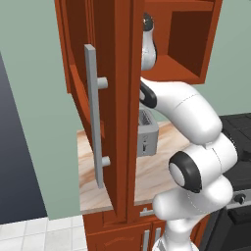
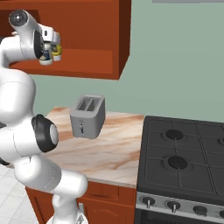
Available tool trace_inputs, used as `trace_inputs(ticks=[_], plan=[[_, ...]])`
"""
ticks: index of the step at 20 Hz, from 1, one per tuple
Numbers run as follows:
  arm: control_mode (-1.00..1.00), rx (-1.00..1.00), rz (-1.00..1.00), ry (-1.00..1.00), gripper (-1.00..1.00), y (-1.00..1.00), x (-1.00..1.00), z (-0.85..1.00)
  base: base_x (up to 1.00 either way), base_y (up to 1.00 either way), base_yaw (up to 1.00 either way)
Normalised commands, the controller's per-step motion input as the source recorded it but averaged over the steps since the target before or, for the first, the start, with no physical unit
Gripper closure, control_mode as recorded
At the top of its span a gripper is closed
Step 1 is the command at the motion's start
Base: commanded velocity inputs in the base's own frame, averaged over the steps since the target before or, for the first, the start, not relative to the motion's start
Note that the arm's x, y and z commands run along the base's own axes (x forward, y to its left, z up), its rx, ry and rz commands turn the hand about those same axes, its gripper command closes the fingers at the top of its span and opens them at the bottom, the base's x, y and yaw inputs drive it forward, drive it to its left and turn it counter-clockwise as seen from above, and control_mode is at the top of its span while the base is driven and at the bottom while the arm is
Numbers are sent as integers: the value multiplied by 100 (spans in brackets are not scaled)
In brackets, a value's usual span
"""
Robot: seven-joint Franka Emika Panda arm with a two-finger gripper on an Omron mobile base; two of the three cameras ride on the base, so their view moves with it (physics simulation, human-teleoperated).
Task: Move the mustard and mayonnaise from the cabinet to the dining counter.
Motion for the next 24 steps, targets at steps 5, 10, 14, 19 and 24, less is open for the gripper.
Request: trace_inputs(ticks=[5, 10, 14, 19, 24], plan=[[-100, -13, 0, -4, -100, 0, 10, -1, 0, 0, 0], [-100, -6, 0, 0, -100, 0, 18, -3, 0, 0, 0], [-100, 0, 0, 0, -100, 0, 19, -7, 0, 0, 0], [-100, 0, -1, 0, -100, 0, 6, -16, 0, 0, 0], [-100, 2, -2, 0, -100, 4, 0, -25, 0, 0, 0]])
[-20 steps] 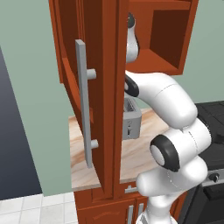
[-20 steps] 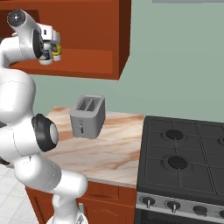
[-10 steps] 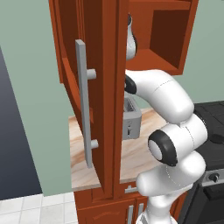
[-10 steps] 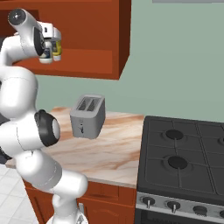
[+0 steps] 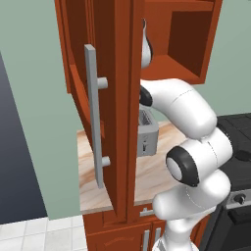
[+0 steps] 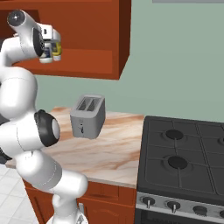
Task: Move the mustard and mayonnaise from the cabinet to the dining counter.
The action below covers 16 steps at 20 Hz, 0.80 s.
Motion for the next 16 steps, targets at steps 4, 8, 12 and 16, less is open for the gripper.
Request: trace_inputs(ticks=[4, 8, 12, 16], plan=[[-100, 2, 0, 0, -100, 9, 1, -15, 0, 0, 0], [-100, 9, -1, 0, 100, 3, 4, -14, 0, 0, 0], [-100, 7, 0, 0, 100, -1, 3, -7, 0, 0, 0], [-100, 11, 0, 0, 100, -8, -20, -4, 0, 0, 0]])
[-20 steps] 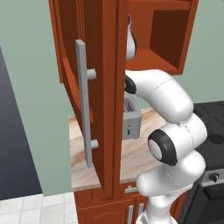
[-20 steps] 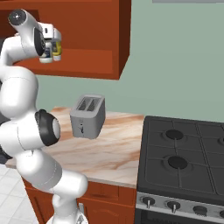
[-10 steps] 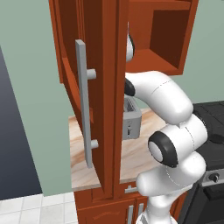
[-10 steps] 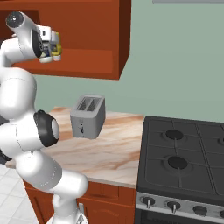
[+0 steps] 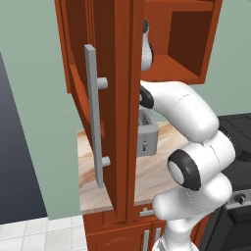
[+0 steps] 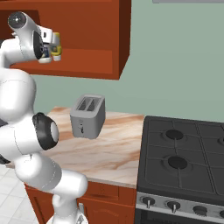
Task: Move the mustard and mayonnaise from the cabinet to the dining counter.
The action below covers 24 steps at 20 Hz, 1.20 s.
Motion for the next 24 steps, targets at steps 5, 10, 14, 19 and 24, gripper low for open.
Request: trace_inputs(ticks=[5, 10, 14, 19, 24], plan=[[-100, 10, 0, 0, 100, -1, -41, -5, 0, 0, 0], [-100, 4, 0, -5, 100, 3, -63, -4, 0, 0, 0], [-100, 1, 0, -7, 100, -18, -76, 0, 0, 0, 0], [-100, 7, 2, -2, 100, -43, -80, 5, 0, 0, 0], [-100, 8, 8, -1, 100, -46, -86, 7, 0, 0, 0]])
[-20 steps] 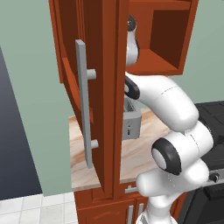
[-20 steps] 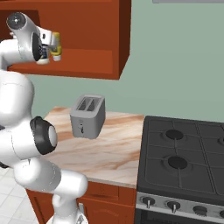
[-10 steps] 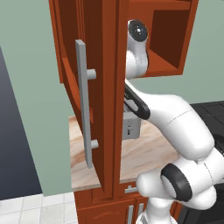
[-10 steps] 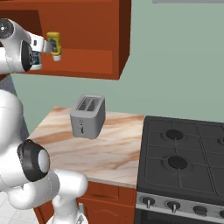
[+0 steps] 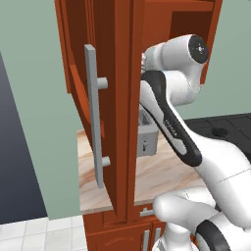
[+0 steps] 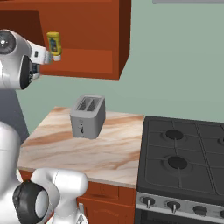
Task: Move the mustard and mayonnaise from the cabinet to the dining counter.
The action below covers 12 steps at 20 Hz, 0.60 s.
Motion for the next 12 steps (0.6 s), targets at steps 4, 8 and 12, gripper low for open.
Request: trace_inputs(ticks=[4, 8, 12], plan=[[-100, 1, 13, -8, 100, -33, -87, 7, 0, 0, 0], [-100, 0, 17, -9, 100, -32, -85, 10, 0, 0, 0], [-100, 0, 16, -1, 100, -32, -81, 9, 0, 0, 0]])
